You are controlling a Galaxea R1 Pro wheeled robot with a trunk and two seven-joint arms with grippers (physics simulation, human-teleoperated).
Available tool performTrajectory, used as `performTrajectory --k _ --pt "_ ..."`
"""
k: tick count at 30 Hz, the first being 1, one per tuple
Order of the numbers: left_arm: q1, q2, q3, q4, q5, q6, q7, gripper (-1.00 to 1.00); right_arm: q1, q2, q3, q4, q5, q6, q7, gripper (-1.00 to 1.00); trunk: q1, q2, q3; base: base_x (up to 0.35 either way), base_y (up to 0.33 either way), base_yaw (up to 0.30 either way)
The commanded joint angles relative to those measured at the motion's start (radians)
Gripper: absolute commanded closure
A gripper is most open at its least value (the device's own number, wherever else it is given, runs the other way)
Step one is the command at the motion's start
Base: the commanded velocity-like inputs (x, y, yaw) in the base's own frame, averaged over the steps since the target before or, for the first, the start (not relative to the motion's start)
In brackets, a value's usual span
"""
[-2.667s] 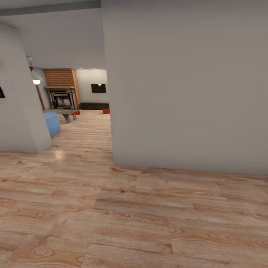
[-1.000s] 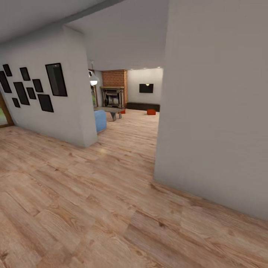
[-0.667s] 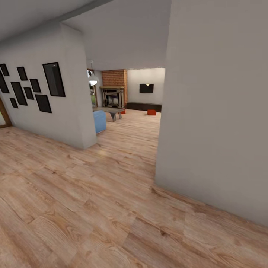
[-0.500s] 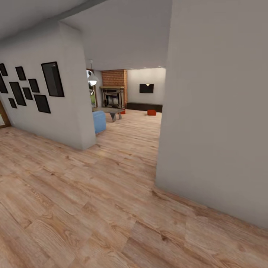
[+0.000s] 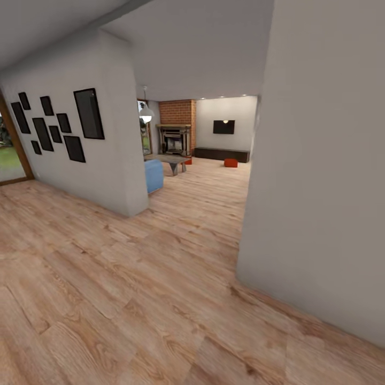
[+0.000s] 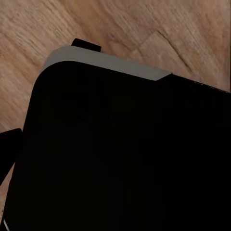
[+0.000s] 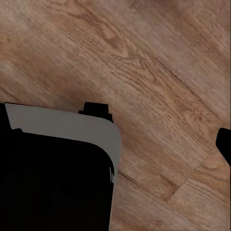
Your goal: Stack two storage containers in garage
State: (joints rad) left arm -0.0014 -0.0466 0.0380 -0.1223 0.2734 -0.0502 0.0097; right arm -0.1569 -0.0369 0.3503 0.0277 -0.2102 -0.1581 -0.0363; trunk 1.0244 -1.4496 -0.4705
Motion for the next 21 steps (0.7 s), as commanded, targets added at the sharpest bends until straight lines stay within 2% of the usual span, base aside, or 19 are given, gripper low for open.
performTrajectory --k 1,21 --pt "0.0 -0.001 0.003 0.0 0.003 -0.002 0.001 -1.0 -0.001 0.0 0.009 0.003 -0.009 -0.006 0.0 -1.0 0.001 0.0 -0.001 0.326 0.0 0.271" --pt "0.0 0.0 0.003 0.0 0.003 -0.001 0.001 -1.0 -0.001 -0.001 0.008 0.003 -0.009 -0.006 0.0 -1.0 0.001 0.0 -0.001 0.326 0.0 0.271"
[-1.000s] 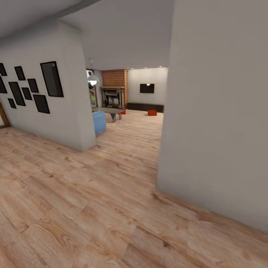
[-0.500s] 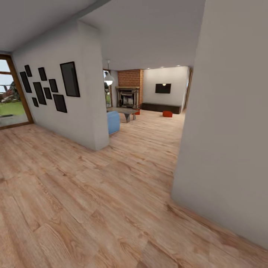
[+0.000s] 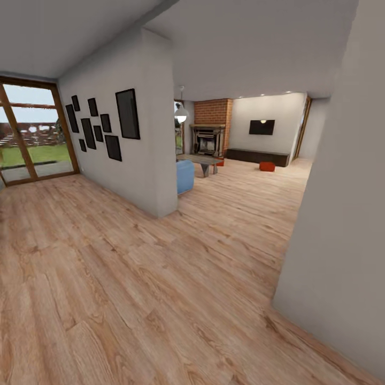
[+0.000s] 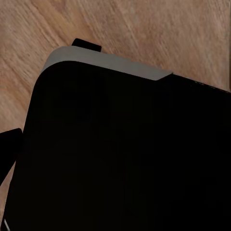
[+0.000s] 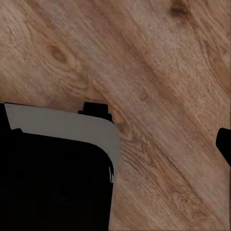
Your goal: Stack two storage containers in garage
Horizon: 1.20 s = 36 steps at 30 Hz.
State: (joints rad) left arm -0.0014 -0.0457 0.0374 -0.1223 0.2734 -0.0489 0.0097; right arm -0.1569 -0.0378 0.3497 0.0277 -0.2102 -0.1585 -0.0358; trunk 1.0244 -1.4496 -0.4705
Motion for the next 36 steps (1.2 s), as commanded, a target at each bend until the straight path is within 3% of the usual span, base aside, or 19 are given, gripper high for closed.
performTrajectory --k 1,36 --pt "0.0 0.0 0.003 0.0 0.003 -0.002 0.001 -1.0 -0.001 -0.001 0.009 0.003 -0.009 -0.006 0.0 -1.0 0.001 0.0 -0.001 0.326 0.0 0.143" --pt "0.0 -0.002 0.004 0.003 0.003 -0.002 0.001 -1.0 -0.001 -0.003 0.009 0.003 -0.008 -0.009 0.005 -1.0 0.001 0.0 -0.001 0.326 0.0 0.011"
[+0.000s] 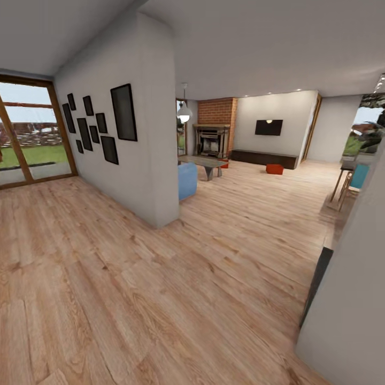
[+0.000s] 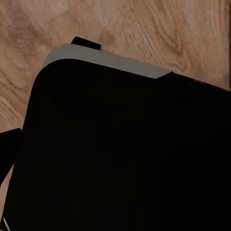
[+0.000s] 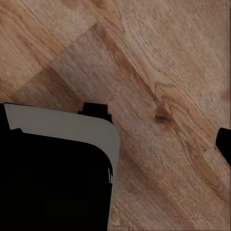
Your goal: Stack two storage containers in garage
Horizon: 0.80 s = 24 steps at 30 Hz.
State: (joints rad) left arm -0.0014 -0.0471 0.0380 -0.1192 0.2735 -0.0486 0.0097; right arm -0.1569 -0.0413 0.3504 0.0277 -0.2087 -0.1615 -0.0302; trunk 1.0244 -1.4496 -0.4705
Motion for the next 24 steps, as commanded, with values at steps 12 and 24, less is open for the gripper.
performTrajectory --k 12,24 --pt "0.0 0.0 0.003 0.0 0.001 -0.003 0.001 -1.0 -0.001 0.003 0.007 0.003 -0.009 -0.006 -0.003 -1.0 0.001 0.0 -0.001 0.326 0.0 -0.009" --pt "0.0 0.0 0.003 0.0 0.001 -0.004 0.001 -1.0 -0.001 0.002 0.009 0.003 -0.009 -0.005 -0.004 -1.0 0.001 0.0 -0.001 0.325 0.059 -0.212"
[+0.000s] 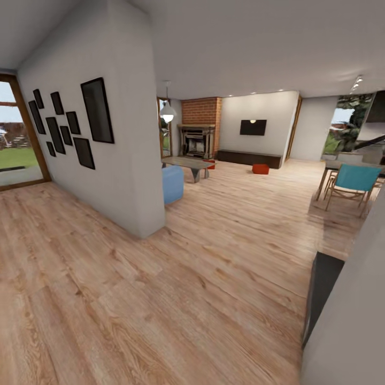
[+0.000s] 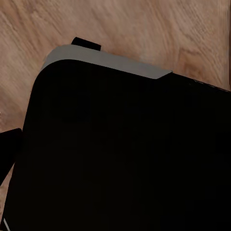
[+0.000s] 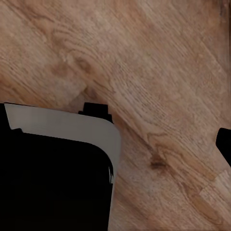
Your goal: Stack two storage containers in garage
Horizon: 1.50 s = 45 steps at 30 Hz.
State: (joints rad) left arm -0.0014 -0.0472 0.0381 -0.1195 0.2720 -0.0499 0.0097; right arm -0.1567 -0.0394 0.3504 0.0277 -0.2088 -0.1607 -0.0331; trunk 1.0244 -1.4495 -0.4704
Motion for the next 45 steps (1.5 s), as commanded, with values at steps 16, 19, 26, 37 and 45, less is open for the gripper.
performTrajectory --k 16,19,26,37,45 --pt "0.0 0.0 0.003 0.0 0.003 -0.002 0.001 -1.0 -0.001 0.0 0.009 0.003 -0.01 -0.006 -0.001 -1.0 0.001 0.0 -0.001 0.325 0.129 -0.242" --pt "0.0 0.0 0.003 0.0 0.004 -0.002 0.001 -1.0 -0.001 0.0 0.009 0.003 -0.01 -0.006 -0.001 -1.0 0.001 0.0 -0.001 0.325 0.142 -0.242" --pt "0.0 0.0 0.003 0.0 0.004 -0.002 0.001 -1.0 -0.001 0.0 0.009 0.003 -0.01 -0.006 -0.001 -1.0 0.001 0.0 -0.001 0.325 0.143 -0.242" --pt "0.0 0.0 0.003 0.0 0.004 -0.002 0.001 -1.0 -0.001 0.0 0.009 0.003 -0.01 -0.006 -0.001 -1.0 0.001 0.0 -0.001 0.325 0.144 -0.18" --pt "0.0 0.0 0.003 0.0 0.004 -0.001 0.001 -1.0 -0.001 -0.002 0.011 0.003 -0.004 -0.006 0.0 -1.0 0.001 0.0 -0.001 0.325 0.144 -0.007"
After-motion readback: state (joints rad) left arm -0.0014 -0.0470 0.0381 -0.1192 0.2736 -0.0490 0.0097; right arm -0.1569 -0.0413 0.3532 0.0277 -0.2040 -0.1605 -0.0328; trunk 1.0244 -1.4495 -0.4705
